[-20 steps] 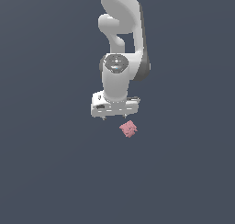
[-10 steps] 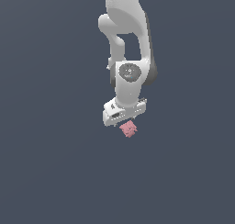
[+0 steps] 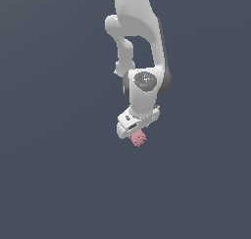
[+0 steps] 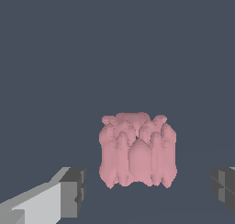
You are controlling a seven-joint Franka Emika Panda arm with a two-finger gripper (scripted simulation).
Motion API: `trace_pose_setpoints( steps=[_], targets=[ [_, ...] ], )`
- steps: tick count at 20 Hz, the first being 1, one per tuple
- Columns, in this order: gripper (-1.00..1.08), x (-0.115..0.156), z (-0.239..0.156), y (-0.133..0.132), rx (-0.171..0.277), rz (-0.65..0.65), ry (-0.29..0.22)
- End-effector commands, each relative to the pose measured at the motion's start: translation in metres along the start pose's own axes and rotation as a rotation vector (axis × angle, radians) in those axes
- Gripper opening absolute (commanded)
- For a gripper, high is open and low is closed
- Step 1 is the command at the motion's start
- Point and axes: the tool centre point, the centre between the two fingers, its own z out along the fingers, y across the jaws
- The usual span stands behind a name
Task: Pick up the object and move it to a goal position.
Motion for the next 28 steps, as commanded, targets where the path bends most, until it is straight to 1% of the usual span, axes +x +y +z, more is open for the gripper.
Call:
trace_pose_setpoints(
  steps=[1,6,14,19,20,28],
  targets=[
    [1.00,0.001,0.001,-0.001,0.001,-0.010,0.001],
    [1.00,0.000,0.006,-0.001,0.000,-0.005,0.001],
    [1.00,0.000,0.044,-0.002,0.001,-0.009,0.001],
    [1.00,0.001,0.051,-0.001,0.001,-0.010,0.001],
    [-1.00,0.001,0.051,-0.001,0.001,-0.010,0.001],
    [-1.00,0.001,0.051,-0.001,0.001,-0.010,0.001]
  ],
)
